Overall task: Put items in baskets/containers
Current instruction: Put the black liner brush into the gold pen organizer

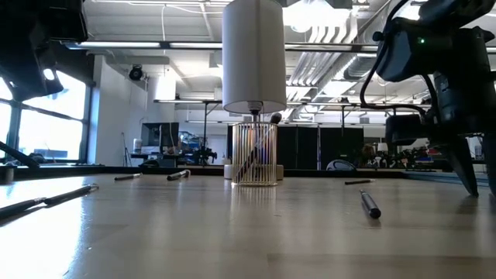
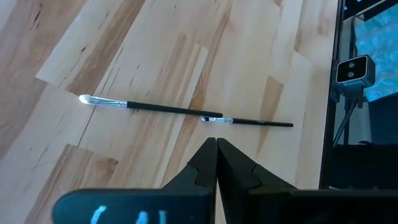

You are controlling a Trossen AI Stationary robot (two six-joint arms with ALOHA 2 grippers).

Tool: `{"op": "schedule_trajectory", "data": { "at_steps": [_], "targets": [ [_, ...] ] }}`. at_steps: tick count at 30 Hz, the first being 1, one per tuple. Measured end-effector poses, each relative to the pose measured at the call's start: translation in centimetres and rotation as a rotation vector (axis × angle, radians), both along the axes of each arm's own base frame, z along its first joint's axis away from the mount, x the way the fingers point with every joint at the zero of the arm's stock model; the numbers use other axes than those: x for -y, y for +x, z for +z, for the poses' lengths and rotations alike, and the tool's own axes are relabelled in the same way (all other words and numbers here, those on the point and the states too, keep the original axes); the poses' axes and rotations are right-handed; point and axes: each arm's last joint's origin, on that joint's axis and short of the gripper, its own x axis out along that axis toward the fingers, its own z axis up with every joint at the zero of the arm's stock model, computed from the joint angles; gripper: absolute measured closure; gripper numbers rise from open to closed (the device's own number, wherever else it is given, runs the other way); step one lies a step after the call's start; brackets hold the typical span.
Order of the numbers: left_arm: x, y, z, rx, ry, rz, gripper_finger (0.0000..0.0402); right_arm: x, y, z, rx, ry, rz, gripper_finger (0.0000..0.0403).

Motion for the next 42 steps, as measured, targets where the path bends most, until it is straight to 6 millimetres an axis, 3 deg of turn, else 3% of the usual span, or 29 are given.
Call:
{"op": "schedule_trajectory", "data": {
  "at_steps": [15,24,34,42],
  "targets": [
    [0.0,0.0,0.0,-0.001,0.016,-0.011,0.0402,-0.3,0.3,0.0,0.053,-0.032,0.077,0.0398],
    [-0.1,0.0,0.0,0.016,0.053,-0.010,0.0402,-0.6,0.4,0.0,0.100,-0.157,0.355,0.0400],
    [-0.1,0.0,0.0,0.023,0.059,-0.001,0.0402,-0.7,2.4,0.4,0.304,-0.398,0.449,0.0402],
    [-0.1,0.1,0.0,0.027,0.056,-0.001,0.0401,-0.4,3.0,-1.0,0.246,-0.284,0.517,0.0402]
  ]
}}
